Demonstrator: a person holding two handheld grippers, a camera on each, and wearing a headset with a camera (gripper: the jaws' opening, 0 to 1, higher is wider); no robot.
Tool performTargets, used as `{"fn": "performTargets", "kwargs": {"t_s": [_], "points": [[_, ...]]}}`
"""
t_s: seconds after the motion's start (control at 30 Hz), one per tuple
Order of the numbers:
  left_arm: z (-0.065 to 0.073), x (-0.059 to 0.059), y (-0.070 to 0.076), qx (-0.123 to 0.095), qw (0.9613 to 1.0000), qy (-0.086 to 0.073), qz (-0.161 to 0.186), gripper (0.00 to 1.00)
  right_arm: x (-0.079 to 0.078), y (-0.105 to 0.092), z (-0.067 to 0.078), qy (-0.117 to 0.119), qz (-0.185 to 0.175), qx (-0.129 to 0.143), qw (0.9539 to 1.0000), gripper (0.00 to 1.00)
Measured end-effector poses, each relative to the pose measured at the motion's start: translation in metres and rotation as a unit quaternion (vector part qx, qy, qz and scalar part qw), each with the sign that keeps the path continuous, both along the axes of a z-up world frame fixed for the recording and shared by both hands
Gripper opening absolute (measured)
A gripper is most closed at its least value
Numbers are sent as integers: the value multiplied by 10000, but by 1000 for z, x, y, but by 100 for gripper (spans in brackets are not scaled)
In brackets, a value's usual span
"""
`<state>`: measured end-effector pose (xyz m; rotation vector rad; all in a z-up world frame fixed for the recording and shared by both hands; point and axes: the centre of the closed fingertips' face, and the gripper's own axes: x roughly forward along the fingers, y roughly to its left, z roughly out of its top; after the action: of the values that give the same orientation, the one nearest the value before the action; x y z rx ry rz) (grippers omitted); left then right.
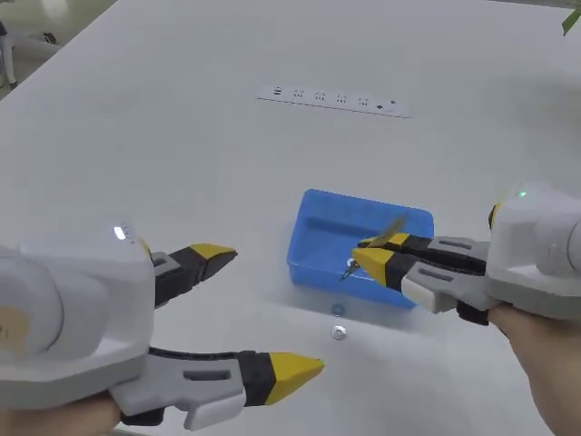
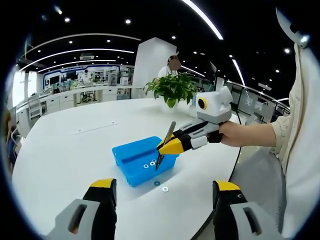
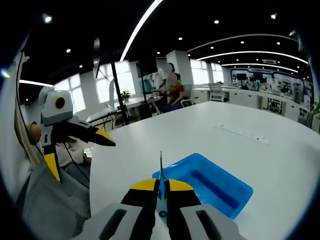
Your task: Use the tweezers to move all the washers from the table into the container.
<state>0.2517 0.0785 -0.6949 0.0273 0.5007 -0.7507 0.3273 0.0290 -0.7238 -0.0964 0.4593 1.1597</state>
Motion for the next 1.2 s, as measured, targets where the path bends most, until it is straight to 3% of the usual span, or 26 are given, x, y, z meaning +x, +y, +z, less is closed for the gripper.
{"fn": "performTargets", "kwargs": {"t_s": [0.1, 0.2, 0.8, 1.07, 1.2], "points": [[0, 0, 0, -6, 10000, 0, -6, 80, -7, 1, -2, 103, 56, 63, 9999, 2], [0, 0, -1, 0, 10000, -5, -11, 79, -13, 1, -10, 187, 129, -50, 9997, 2], [1, 1, -2, -3, 10000, -23, -40, 80, -26, -4, -42, 623, 229, -321, 9973, 3], [1, 0, -3, 5, 10000, -15, -67, 80, -32, -2, -49, 584, 367, -512, 9963, 3], [1, 0, -3, 14, 10000, -11, -71, 79, -36, -1, -50, 444, 475, -616, 9960, 3]]}}
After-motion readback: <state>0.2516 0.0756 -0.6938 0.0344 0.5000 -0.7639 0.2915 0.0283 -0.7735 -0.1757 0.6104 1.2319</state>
